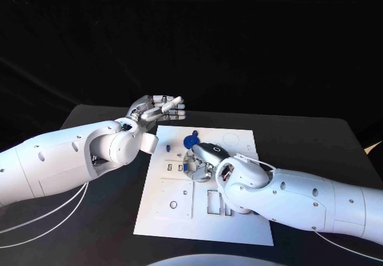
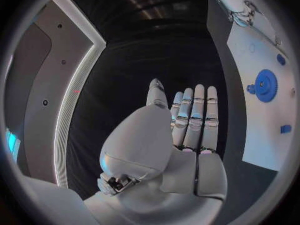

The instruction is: Assemble the parts on the task board

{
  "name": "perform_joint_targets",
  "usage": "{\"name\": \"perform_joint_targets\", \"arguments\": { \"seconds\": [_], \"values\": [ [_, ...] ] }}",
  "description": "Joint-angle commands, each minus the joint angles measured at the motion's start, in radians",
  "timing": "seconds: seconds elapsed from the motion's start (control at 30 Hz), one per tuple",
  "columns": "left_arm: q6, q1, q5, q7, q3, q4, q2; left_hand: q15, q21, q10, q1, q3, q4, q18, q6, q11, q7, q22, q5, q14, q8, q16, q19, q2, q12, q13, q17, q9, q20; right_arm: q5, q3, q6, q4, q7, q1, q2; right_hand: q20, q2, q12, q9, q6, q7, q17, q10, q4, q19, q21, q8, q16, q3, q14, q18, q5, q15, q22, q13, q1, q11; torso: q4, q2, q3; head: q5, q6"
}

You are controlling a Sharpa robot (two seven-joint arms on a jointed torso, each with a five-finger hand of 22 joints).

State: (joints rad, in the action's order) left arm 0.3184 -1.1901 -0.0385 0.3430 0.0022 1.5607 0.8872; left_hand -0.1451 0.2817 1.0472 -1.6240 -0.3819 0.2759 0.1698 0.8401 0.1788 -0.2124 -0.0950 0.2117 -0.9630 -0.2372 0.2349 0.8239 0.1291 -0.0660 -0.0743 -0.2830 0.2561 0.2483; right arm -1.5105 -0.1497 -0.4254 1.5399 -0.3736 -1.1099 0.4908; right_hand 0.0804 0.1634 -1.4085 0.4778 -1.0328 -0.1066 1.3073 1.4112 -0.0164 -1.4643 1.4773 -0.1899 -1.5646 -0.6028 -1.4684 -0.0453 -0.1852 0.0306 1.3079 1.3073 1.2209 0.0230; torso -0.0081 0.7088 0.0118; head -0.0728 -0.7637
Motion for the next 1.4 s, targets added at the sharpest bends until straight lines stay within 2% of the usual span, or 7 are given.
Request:
{"name": "perform_joint_targets", "arguments": {
  "seconds": [0.03,0.5,0.87,1.13,1.4],
  "values": [
    [-0.02,0.0,0.003,0.003,0.001,0.003,0.0,0.002,-0.006,-0.006,0.002,-0.007,0.002,0.011,-0.007,-0.002,-0.003,0.002,-0.005,0.008,0.002,-0.003,0.001,0.009,0.001,0.001,-0.001,0.001,0.004,-0.038,0.0,0.019,-0.005,-0.009,0.003,-0.006,-0.008,-0.001,0.002,0.036,0.001,0.005,0.263,-0.005,-0.002,-0.034,-0.004,-0.013,-0.006,0.003,-0.102,0.016,0.002,0.007,0.194,0.051,-0.009,0.002,0.0,-0.001,0.0001,0.0,-0.004],
    [-0.022,0.0,0.003,0.001,0.001,0.005,0.003,0.002,-0.006,-0.006,0.002,-0.008,0.002,0.012,-0.007,-0.002,-0.003,0.002,-0.006,0.008,0.002,-0.004,0.001,0.01,0.001,0.0,-0.002,0.002,0.004,-0.054,-0.001,0.027,-0.018,-0.01,0.01,-0.012,-0.007,0.007,0.006,0.035,0.006,0.004,0.263,-0.009,-0.001,-0.032,-0.008,-0.01,-0.006,0.005,-0.102,0.015,0.003,0.006,0.191,0.047,-0.015,0.003,0.0002,-0.001,0.0005,-0.002,-0.009],
    [-0.023,0.0,0.003,-0.001,0.001,0.005,0.004,0.002,-0.006,-0.007,0.002,-0.01,0.002,0.012,-0.007,-0.002,-0.003,0.002,-0.006,0.009,0.002,-0.004,0.001,0.011,0.001,0.001,-0.003,0.003,0.004,-0.069,-0.001,0.027,-0.02,-0.01,0.011,-0.012,-0.001,0.037,0.026,0.023,0.04,-0.011,0.263,-0.031,0.013,-0.025,-0.018,0.013,-0.006,0.002,-0.102,0.013,0.018,-0.003,0.186,0.024,-0.023,0.015,-0.0004,-0.001,0.0005,-0.001,-0.012],
    [-0.025,0.0,0.003,-0.004,0.001,0.004,0.004,0.002,-0.007,-0.008,0.002,-0.011,0.002,0.011,-0.007,-0.002,-0.003,0.003,-0.006,0.009,0.002,-0.005,0.001,0.011,0.001,0.001,-0.004,0.004,0.004,-0.073,-0.001,0.022,-0.019,-0.009,0.011,-0.013,0.005,0.05,0.032,0.015,0.053,-0.018,0.263,-0.037,0.008,-0.022,-0.024,0.024,-0.006,0.011,-0.102,0.011,0.027,-0.009,0.183,0.017,-0.038,0.022,-0.0002,-0.001,0.0013,0.002,-0.011],
    [-0.025,0.0,0.003,-0.005,0.001,0.003,0.004,0.002,-0.007,-0.008,0.002,-0.011,0.002,0.011,-0.007,-0.002,-0.003,0.003,-0.006,0.009,0.002,-0.005,0.001,0.011,0.001,0.001,-0.004,0.004,0.004,-0.073,-0.001,0.01,-0.018,-0.004,0.011,-0.012,0.014,0.071,0.043,-0.002,0.091,-0.031,0.263,-0.05,0.003,-0.019,-0.03,0.05,-0.006,0.033,-0.102,0.01,0.048,-0.019,0.18,0.004,-0.053,0.034,0.0005,-0.001,0.001,0.003,-0.012]
  ]
}}
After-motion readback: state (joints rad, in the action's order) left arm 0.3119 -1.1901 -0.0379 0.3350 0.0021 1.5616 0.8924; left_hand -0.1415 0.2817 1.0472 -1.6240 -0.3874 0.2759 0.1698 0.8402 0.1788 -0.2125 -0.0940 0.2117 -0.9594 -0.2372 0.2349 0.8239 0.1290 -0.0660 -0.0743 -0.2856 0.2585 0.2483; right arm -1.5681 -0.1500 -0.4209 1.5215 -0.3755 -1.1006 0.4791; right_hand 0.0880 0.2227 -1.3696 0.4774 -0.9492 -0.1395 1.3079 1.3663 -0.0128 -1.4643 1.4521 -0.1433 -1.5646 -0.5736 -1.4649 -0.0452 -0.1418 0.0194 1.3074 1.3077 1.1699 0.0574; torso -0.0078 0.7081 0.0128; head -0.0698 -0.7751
